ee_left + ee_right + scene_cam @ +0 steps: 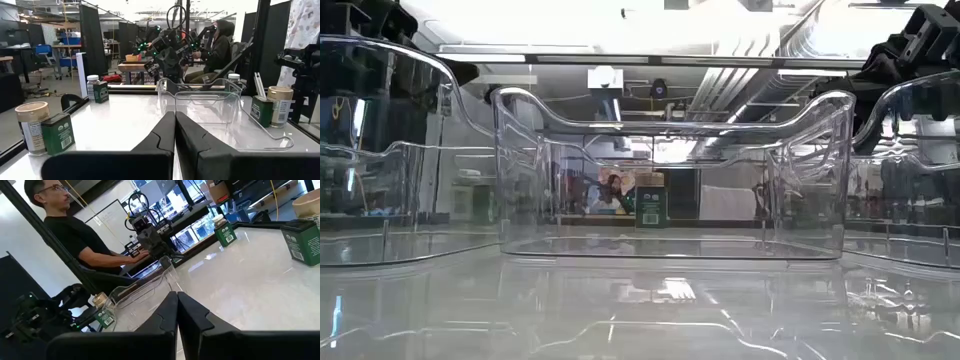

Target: Sort spices by type

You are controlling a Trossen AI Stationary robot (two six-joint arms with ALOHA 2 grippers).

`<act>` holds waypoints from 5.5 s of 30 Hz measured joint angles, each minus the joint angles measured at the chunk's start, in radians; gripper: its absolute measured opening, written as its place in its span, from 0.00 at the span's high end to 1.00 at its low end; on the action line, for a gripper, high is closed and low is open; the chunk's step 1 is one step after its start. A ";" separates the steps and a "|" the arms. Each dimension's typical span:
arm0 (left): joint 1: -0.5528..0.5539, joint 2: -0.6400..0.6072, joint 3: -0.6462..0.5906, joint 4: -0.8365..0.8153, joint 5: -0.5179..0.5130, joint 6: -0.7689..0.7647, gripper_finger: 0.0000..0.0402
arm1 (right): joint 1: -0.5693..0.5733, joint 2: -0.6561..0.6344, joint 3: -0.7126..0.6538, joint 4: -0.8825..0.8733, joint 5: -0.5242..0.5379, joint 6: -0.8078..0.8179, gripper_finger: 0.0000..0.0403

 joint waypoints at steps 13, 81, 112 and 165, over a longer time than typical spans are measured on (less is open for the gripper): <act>0.000 0.000 0.000 0.000 0.000 0.000 1.00 | 0.000 0.000 0.000 0.000 0.000 0.000 1.00; 0.000 0.000 0.000 0.000 0.000 0.000 1.00 | 0.000 0.000 0.000 0.000 0.000 0.000 1.00; 0.000 0.000 0.000 0.000 0.000 0.000 1.00 | 0.000 0.000 0.000 0.000 0.000 0.000 1.00; 0.000 0.000 0.000 0.000 0.000 0.000 1.00 | -0.535 1.304 1.078 -0.993 0.607 -0.098 1.00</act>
